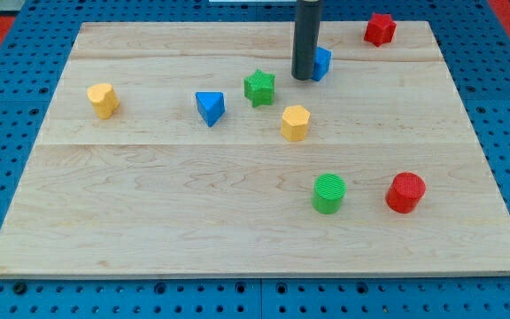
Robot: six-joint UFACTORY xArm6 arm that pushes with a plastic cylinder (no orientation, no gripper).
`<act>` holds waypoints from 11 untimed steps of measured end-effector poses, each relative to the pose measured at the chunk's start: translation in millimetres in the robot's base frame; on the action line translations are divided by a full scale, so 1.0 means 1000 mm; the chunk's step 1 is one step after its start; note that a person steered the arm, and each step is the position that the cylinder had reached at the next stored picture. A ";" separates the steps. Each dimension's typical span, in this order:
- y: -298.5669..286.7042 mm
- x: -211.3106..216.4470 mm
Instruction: Push the blue cube slightly up
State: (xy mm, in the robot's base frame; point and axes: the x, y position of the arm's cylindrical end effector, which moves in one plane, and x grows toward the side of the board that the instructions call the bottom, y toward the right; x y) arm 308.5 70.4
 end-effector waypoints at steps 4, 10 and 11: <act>-0.038 -0.014; 0.030 -0.019; 0.015 -0.026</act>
